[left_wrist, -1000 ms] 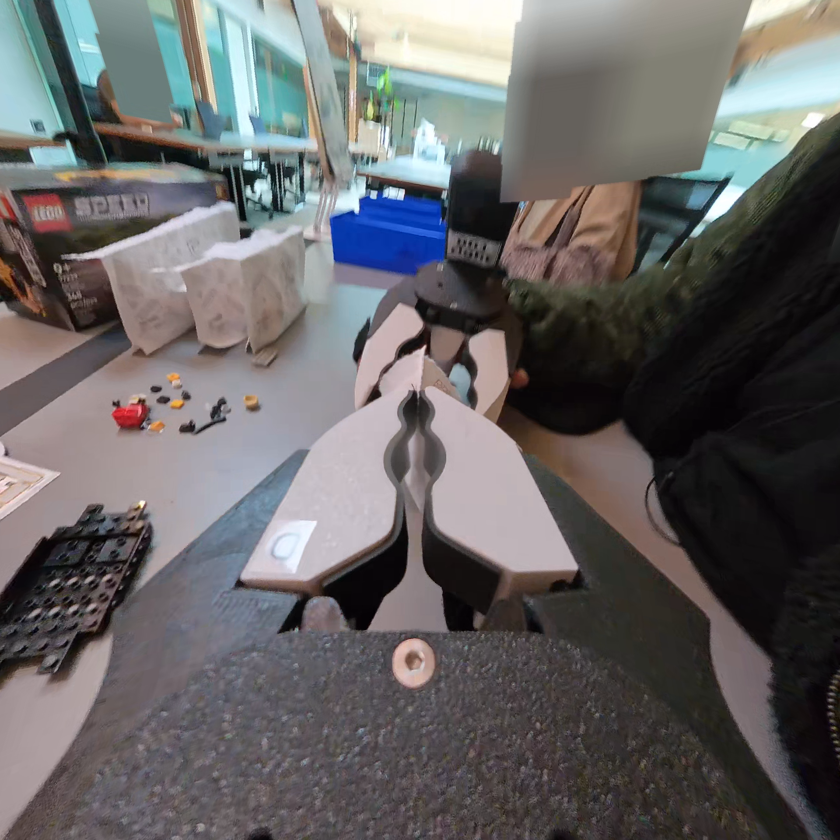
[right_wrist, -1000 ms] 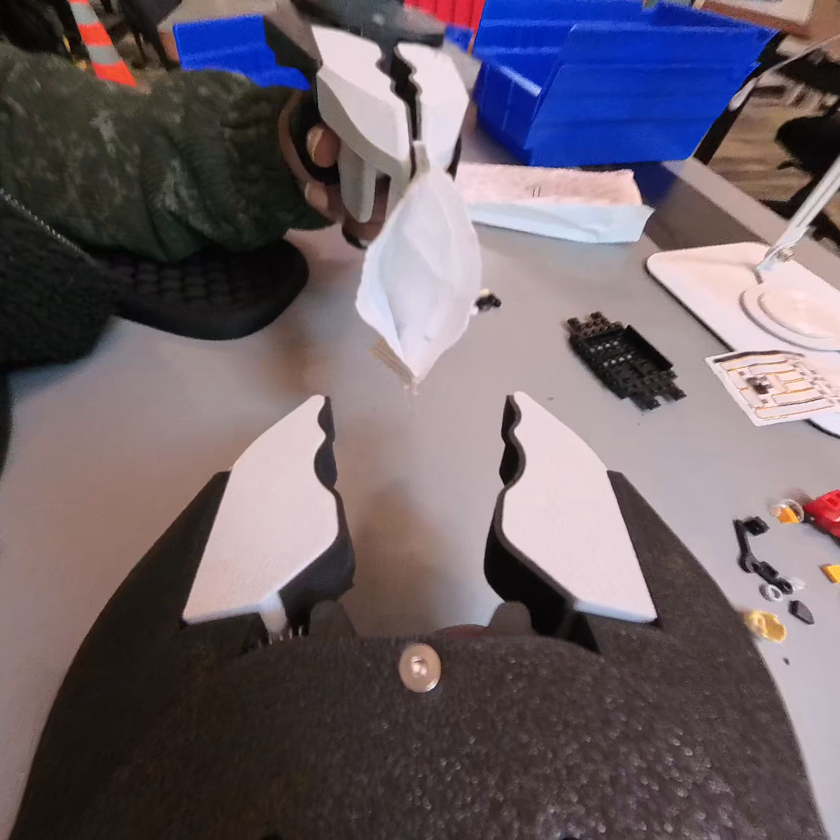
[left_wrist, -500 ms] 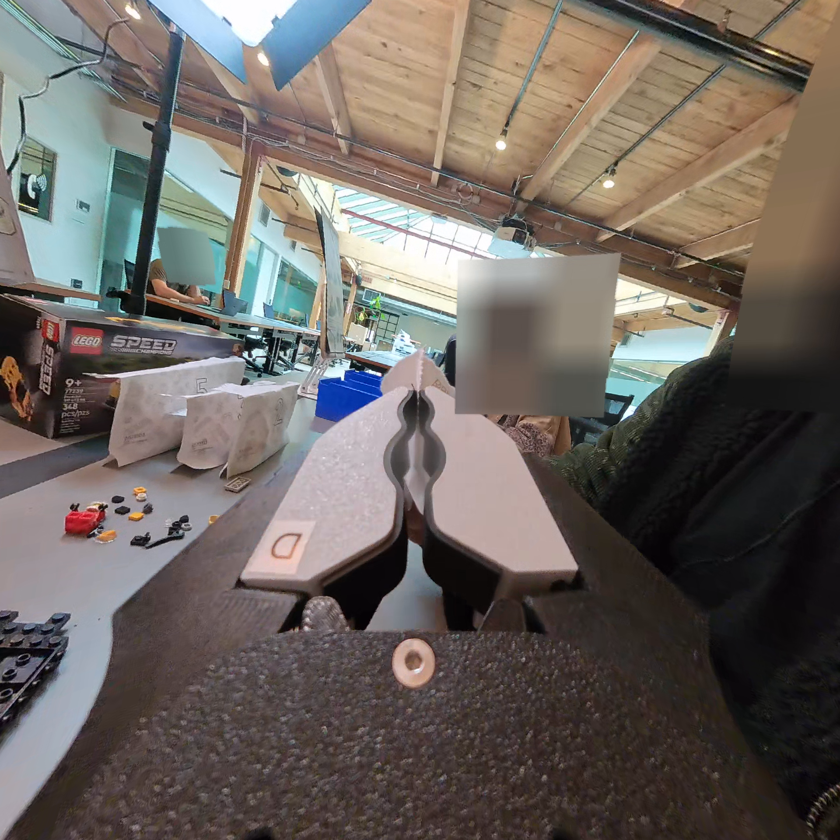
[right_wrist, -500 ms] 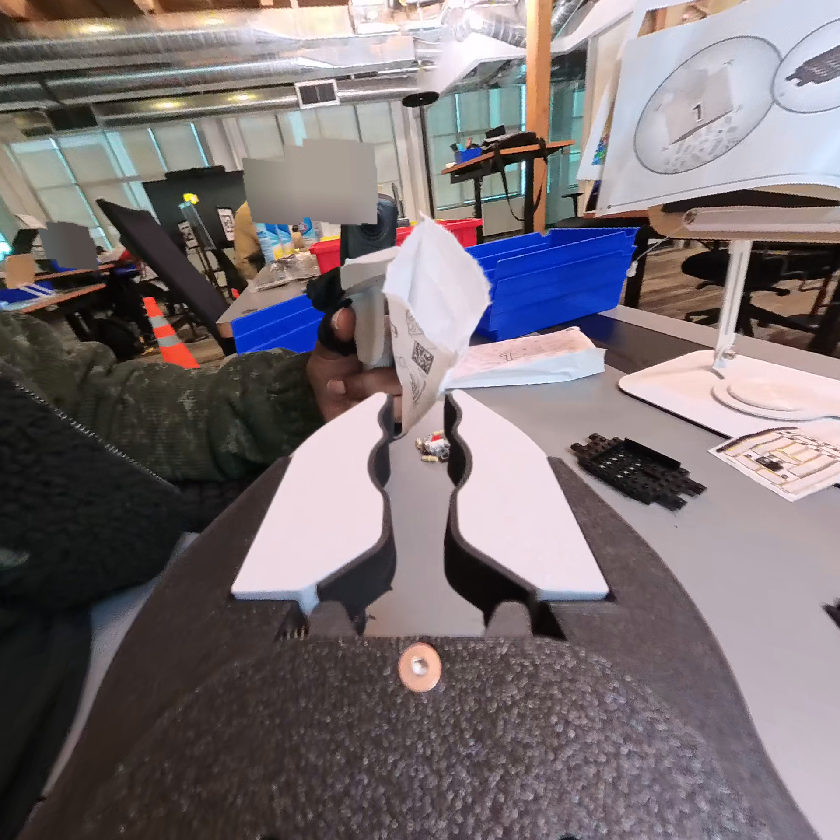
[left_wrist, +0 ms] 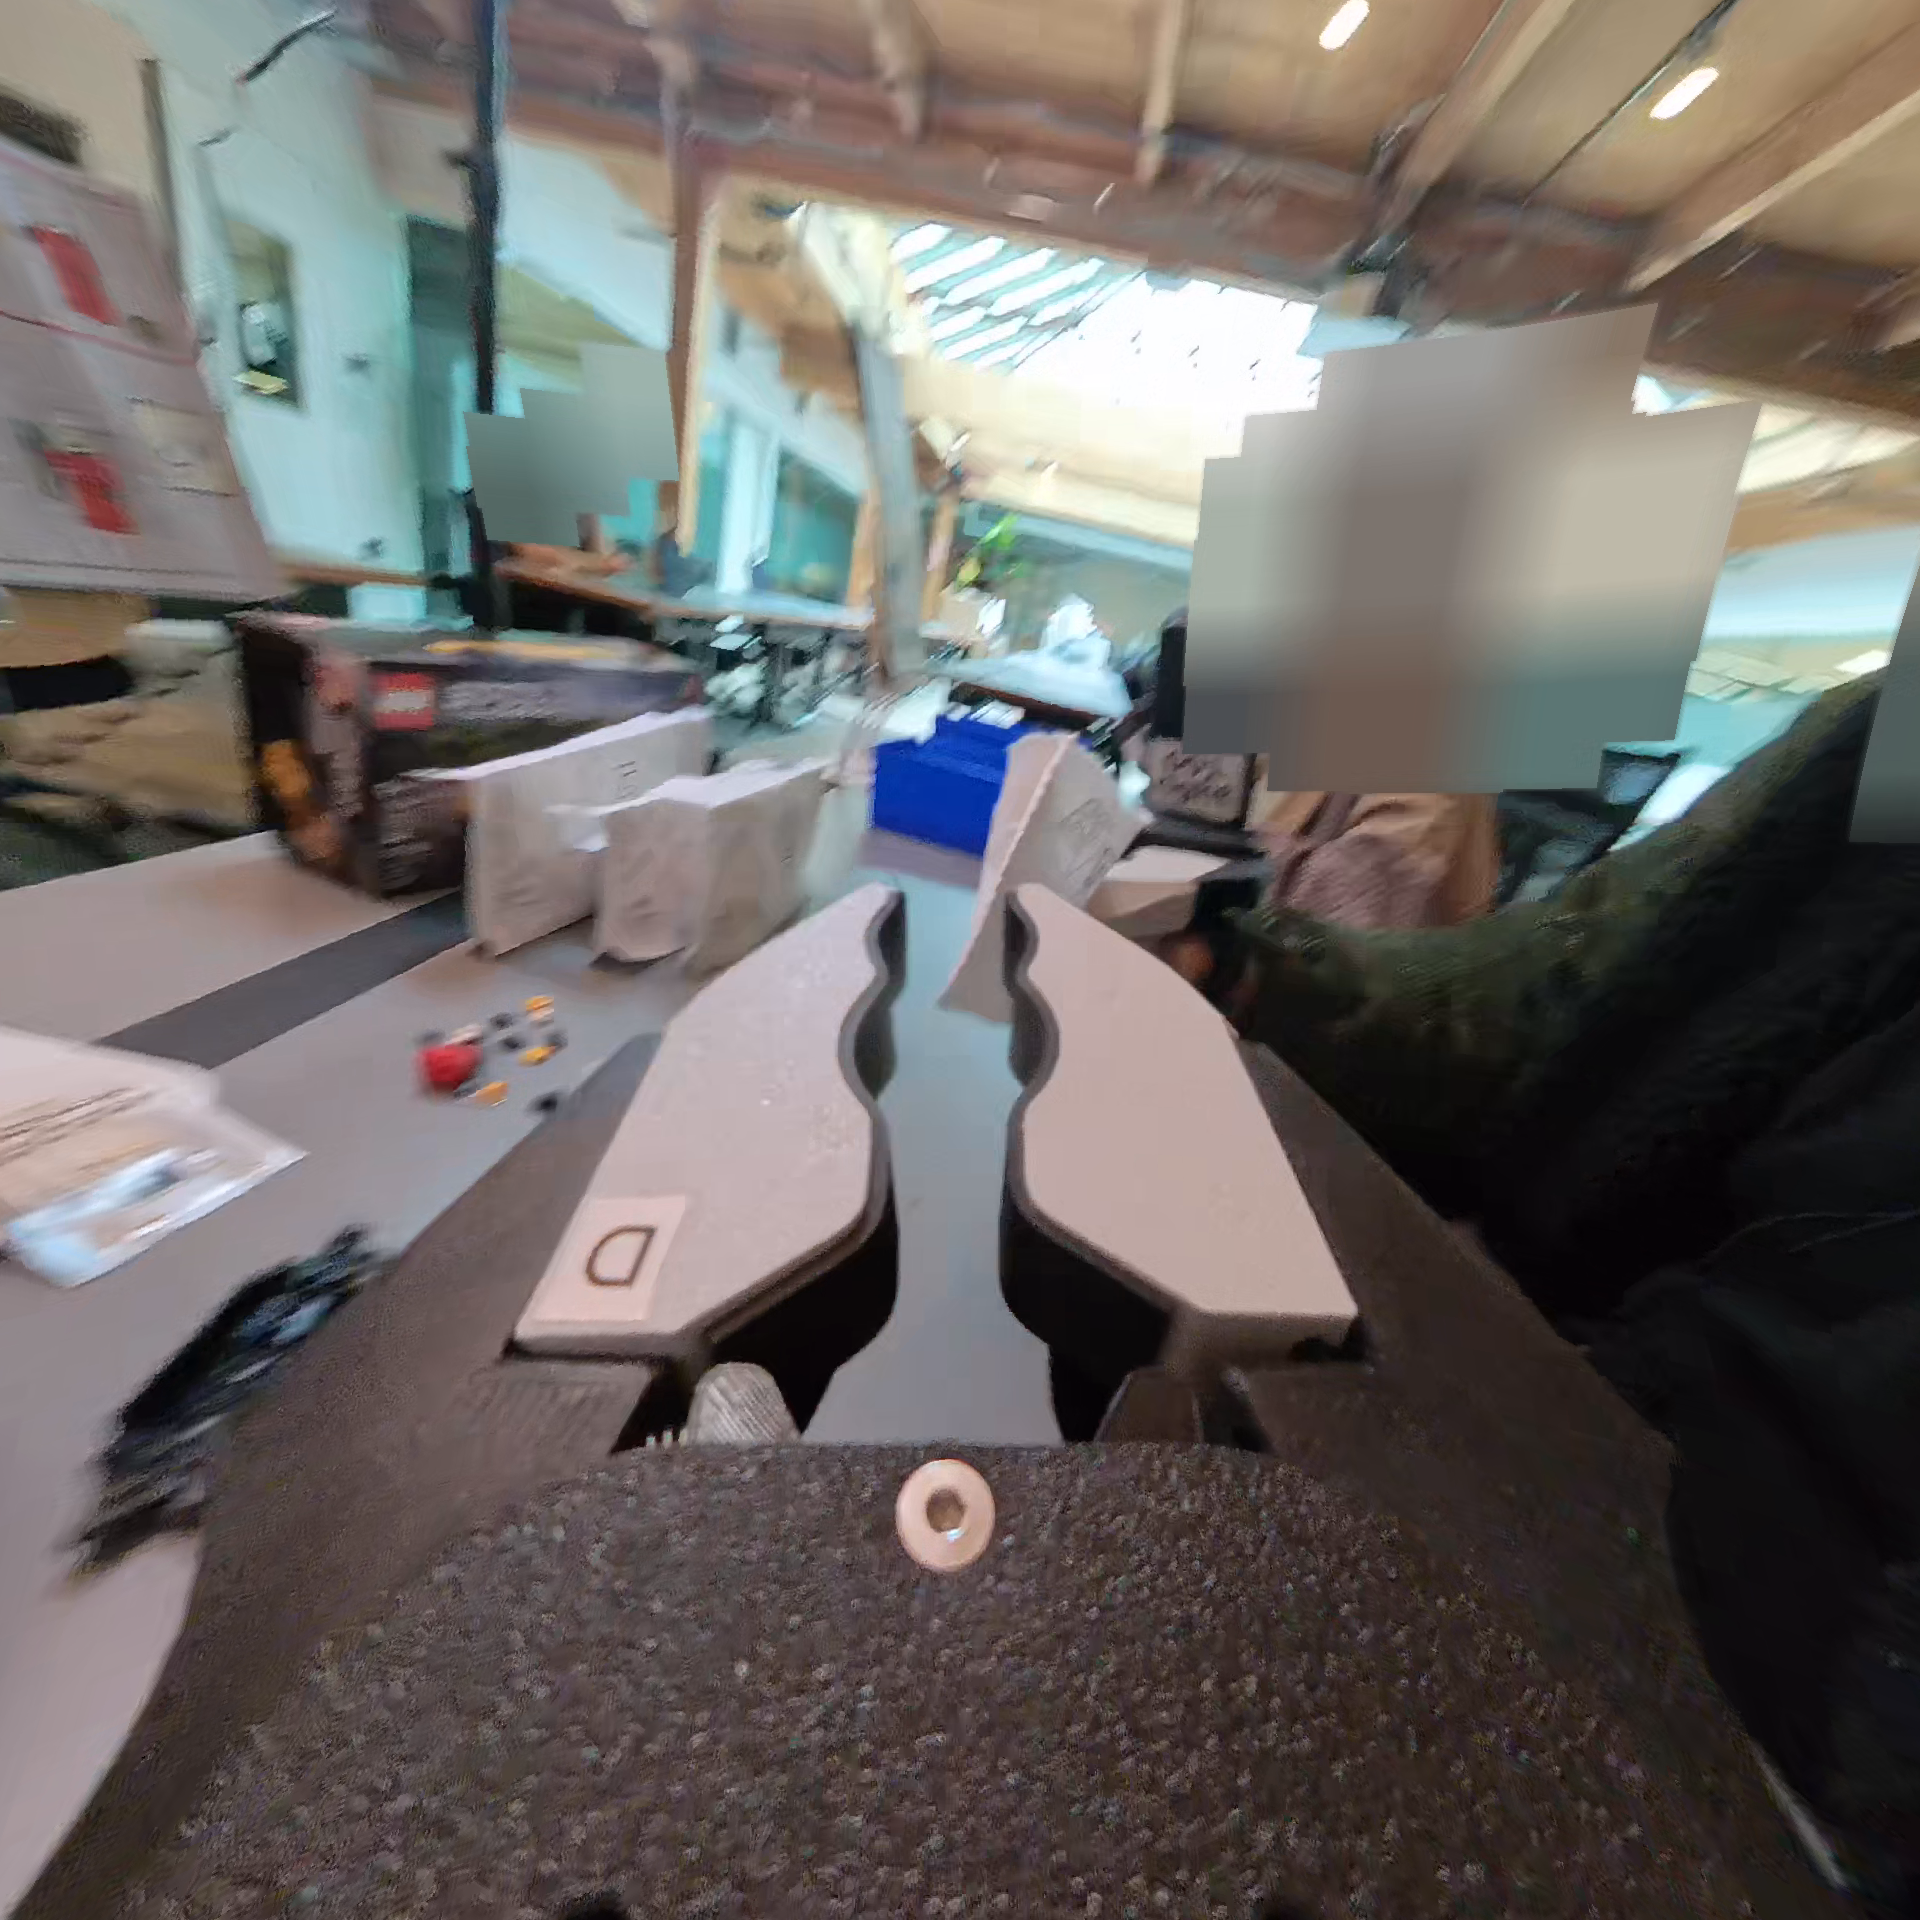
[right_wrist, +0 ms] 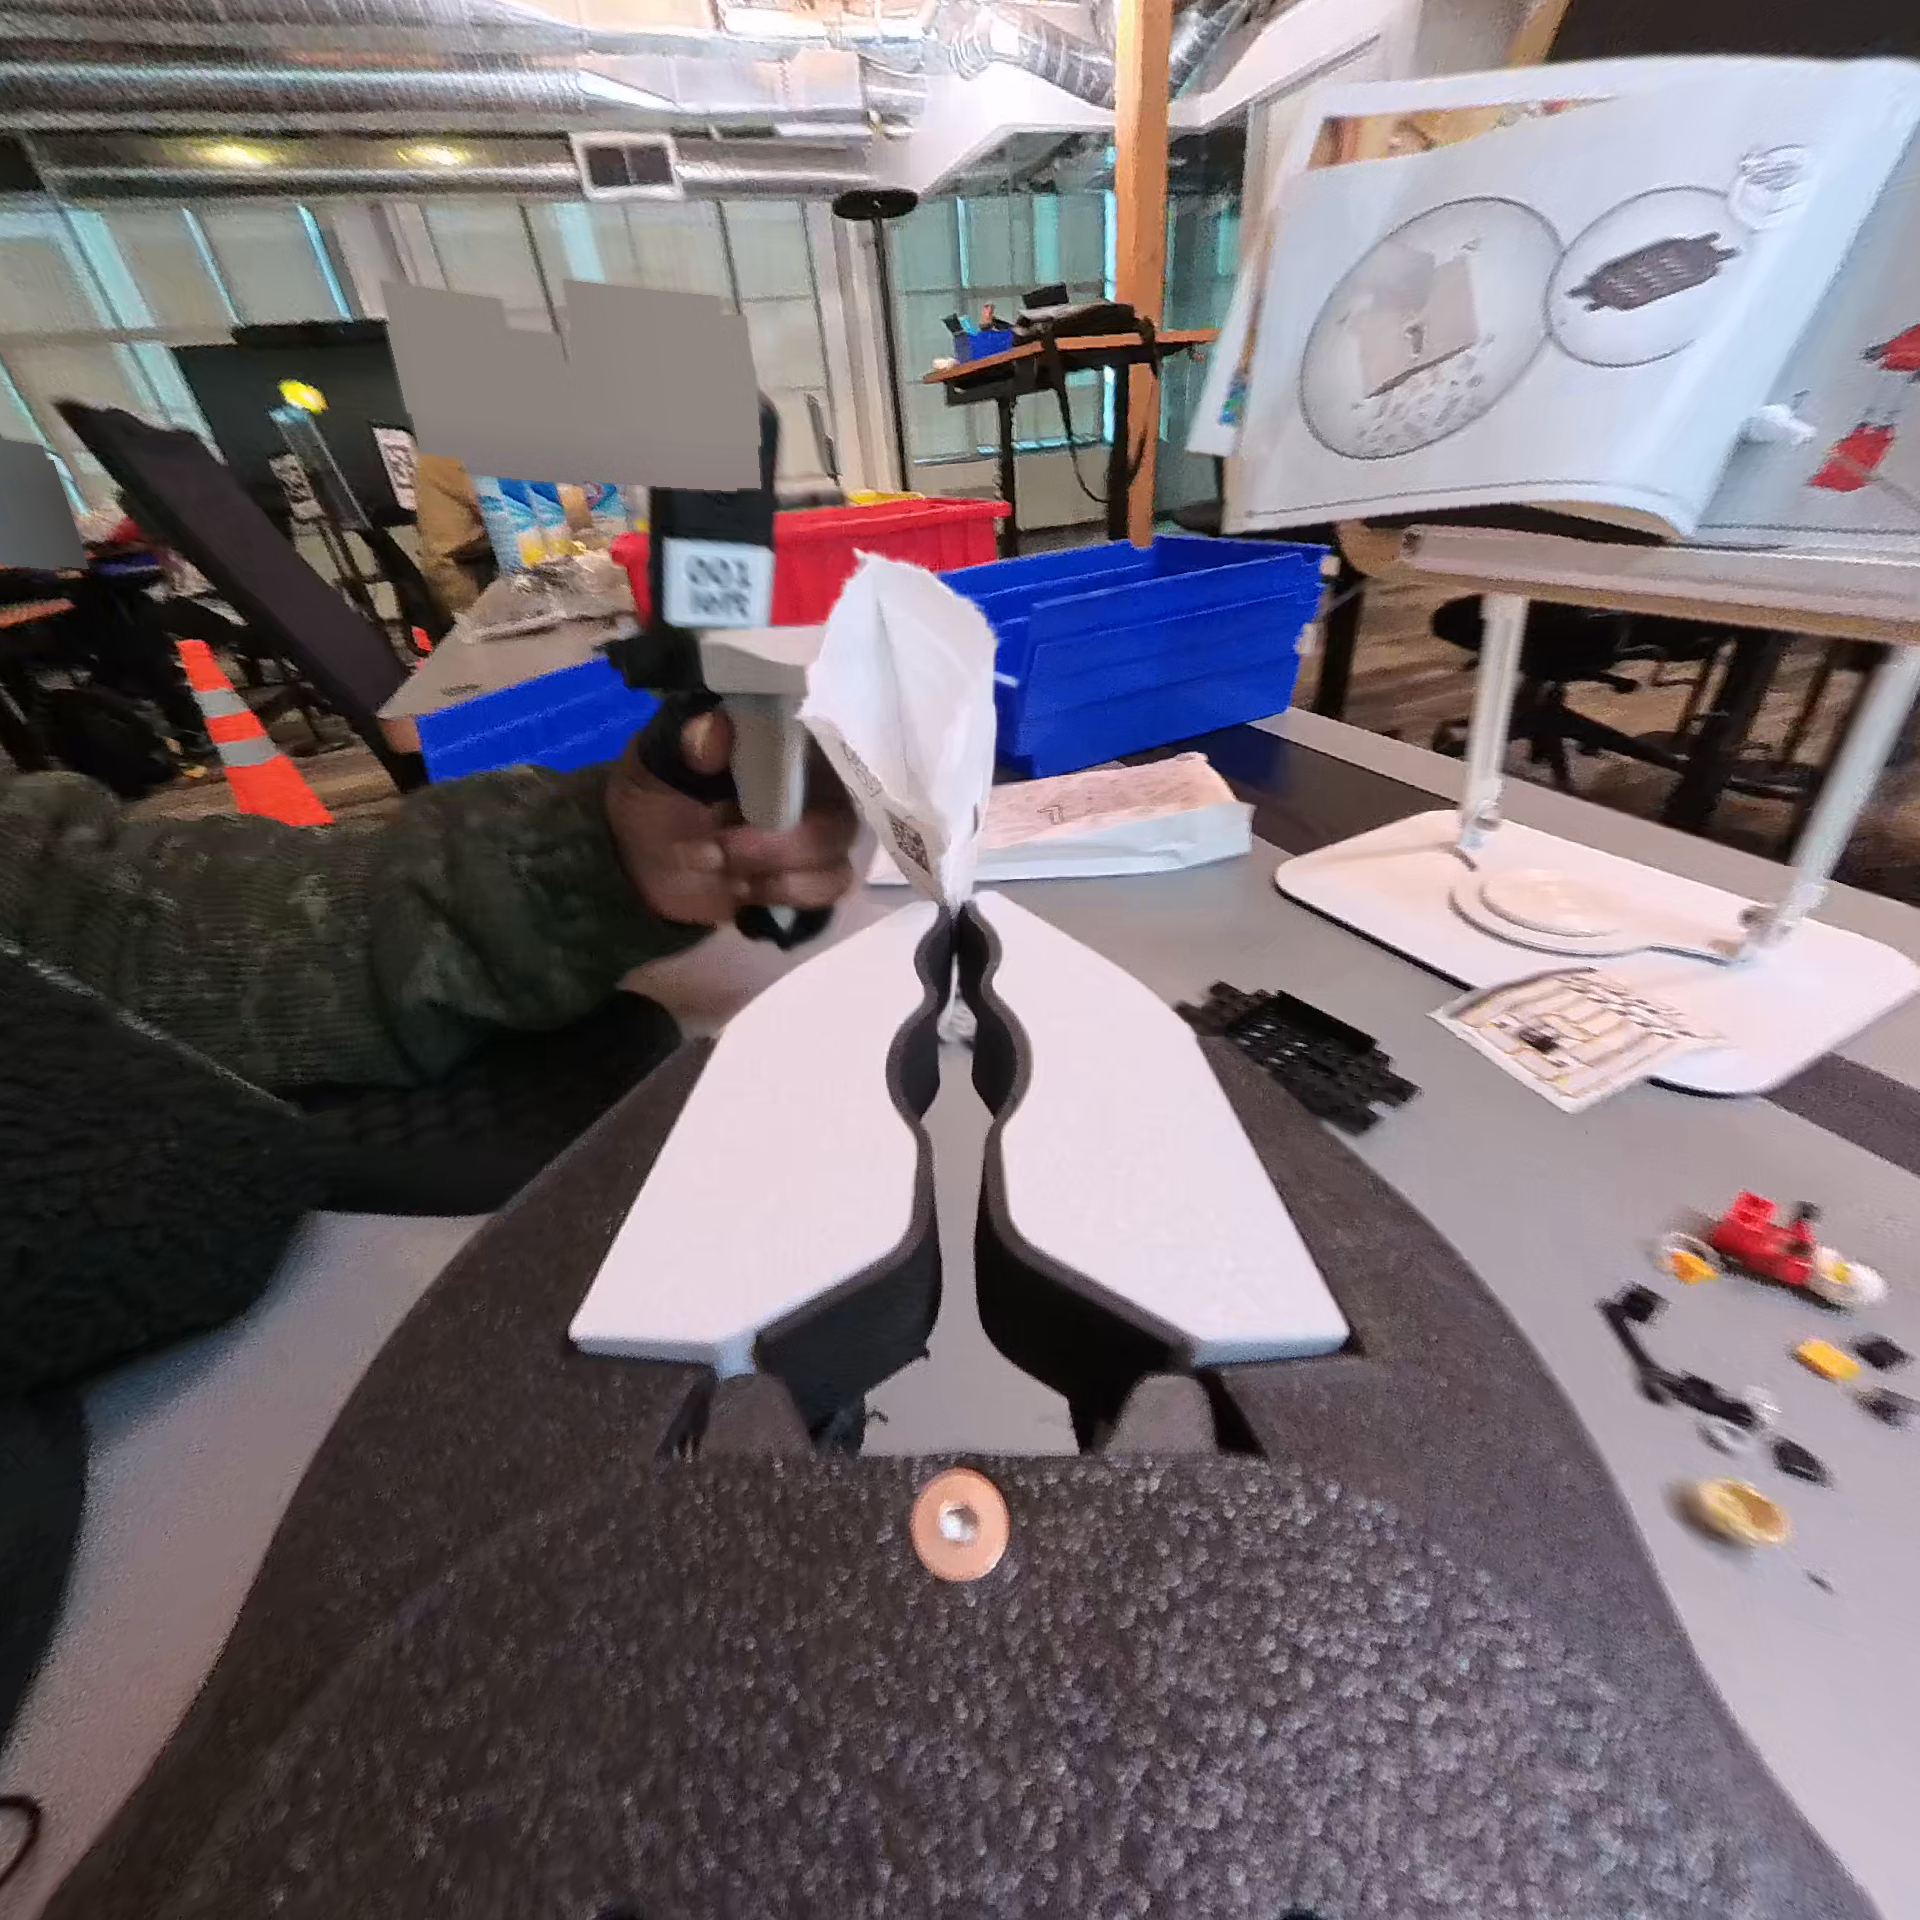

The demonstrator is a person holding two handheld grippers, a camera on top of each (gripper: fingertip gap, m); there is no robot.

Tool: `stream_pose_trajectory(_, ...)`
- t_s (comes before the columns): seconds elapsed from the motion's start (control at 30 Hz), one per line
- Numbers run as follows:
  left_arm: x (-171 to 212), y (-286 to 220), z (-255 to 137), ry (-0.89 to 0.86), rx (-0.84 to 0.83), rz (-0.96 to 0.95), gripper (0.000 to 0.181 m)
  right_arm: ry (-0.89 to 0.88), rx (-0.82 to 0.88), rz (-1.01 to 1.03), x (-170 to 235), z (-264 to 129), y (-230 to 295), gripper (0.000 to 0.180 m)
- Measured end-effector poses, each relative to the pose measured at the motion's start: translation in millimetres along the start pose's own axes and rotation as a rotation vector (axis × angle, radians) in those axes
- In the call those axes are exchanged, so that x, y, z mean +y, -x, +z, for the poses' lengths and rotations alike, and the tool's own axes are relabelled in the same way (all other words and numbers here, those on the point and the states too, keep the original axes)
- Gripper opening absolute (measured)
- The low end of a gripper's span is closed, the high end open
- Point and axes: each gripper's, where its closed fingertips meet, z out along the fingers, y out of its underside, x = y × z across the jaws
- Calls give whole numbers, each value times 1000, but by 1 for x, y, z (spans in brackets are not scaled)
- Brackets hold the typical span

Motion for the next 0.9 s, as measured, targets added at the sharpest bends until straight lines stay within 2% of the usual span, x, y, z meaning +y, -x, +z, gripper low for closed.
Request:
stream_pose_trajectory(0.13, 3, 50, -36, 282, -353, 154, 24, 69, 82, -46, 5, -11, -26, 0)
stream_pose_trajectory(0.17, 7, 63, -51, 372, -447, 198, 22, 90, 98, -59, 8, -13, -31, 0)
stream_pose_trajectory(0.27, 29, 87, -89, 604, -609, 173, 22, 128, 114, -63, 19, -15, -41, 0)
stream_pose_trajectory(0.37, 67, 98, -103, 737, -634, 23, 22, 152, 92, -72, 30, -12, -41, 0)
stream_pose_trajectory(0.57, 126, 116, -100, 899, -605, -38, 20, 190, 26, -98, 44, -7, -32, 0)
stream_pose_trajectory(0.77, 129, 120, -99, 938, -559, -33, 13, 197, 3, -87, 47, -6, -29, 0)
stream_pose_trajectory(0.9, 135, 119, -99, 983, -517, -33, 15, 206, -4, -81, 50, -5, -28, 0)
